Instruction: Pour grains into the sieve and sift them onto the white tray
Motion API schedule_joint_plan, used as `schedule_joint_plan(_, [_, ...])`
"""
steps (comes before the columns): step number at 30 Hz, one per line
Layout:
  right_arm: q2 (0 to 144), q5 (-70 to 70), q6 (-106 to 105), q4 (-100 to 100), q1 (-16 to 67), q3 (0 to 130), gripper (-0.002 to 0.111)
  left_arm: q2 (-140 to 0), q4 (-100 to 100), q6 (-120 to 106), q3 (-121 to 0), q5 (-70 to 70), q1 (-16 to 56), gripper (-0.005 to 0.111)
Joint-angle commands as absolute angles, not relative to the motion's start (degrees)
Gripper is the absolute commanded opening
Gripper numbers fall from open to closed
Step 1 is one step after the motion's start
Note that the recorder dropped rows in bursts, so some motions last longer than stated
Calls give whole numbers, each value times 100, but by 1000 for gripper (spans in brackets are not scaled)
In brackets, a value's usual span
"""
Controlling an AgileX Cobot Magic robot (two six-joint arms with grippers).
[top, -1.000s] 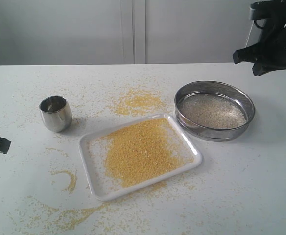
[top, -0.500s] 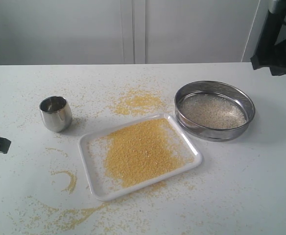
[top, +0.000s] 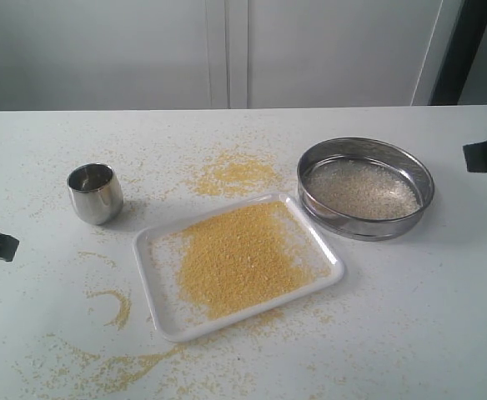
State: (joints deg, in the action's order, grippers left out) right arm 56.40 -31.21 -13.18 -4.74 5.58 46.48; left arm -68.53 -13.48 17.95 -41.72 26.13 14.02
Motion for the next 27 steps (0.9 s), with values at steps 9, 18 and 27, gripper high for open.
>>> schedule_joint_plan(9, [4229, -2913, -1381, -431, 567, 4061, 0, -6797, -1375, 1796, -4135, 2651, 1386, 0])
schedule_joint_plan(18, [3826, -3115, -1363, -441, 567, 4047, 0, -6797, -1375, 1796, -4135, 2651, 1386, 0])
schedule_joint_plan(27, [3826, -3115, -1363, -441, 567, 4047, 0, -6797, -1375, 1796, -4135, 2651, 1386, 0])
